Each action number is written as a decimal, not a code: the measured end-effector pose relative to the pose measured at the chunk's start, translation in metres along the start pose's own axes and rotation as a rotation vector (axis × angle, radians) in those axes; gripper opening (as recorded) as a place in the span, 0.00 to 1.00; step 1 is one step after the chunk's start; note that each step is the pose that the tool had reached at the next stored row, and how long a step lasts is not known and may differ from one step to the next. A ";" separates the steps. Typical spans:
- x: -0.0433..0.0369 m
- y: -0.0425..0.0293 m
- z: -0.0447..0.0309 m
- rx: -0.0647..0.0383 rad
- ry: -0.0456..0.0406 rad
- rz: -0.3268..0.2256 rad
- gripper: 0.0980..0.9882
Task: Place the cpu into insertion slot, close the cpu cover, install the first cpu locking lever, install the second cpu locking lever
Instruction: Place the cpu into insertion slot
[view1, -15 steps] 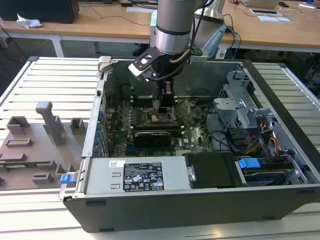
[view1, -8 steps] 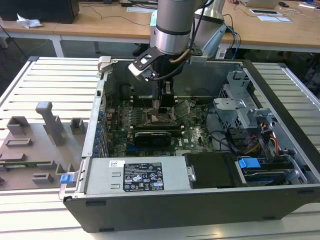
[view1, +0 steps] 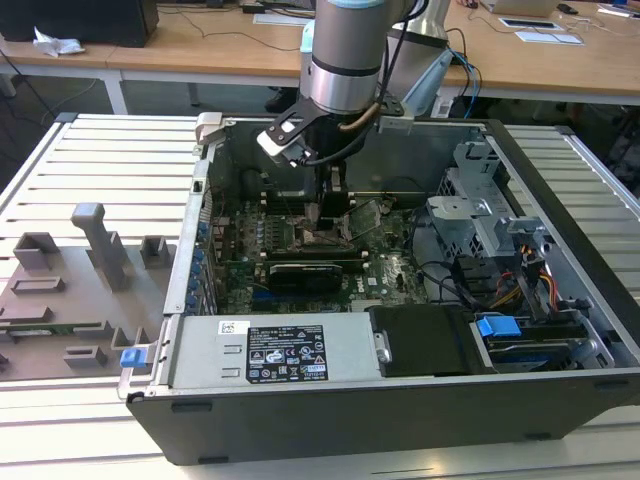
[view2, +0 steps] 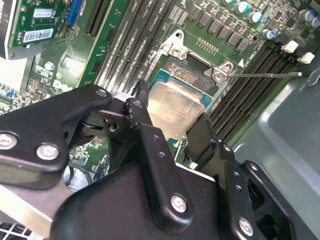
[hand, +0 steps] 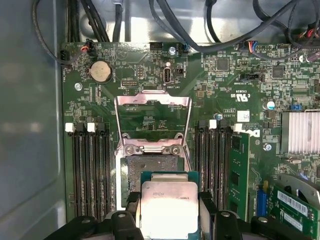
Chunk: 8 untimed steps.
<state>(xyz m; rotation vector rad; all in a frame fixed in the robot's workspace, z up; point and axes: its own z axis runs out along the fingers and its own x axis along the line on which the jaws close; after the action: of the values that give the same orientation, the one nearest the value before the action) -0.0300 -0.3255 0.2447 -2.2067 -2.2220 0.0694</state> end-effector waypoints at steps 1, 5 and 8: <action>0.0003 0.0000 0.0013 -0.001 -0.0012 -0.034 0.50; 0.0055 0.0005 0.0080 -0.001 -0.0016 -0.041 0.50; 0.0094 0.0008 0.0124 -0.001 -0.0014 -0.041 0.50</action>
<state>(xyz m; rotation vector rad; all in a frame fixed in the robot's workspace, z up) -0.0297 -0.3163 0.2321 -2.1611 -2.2675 0.0695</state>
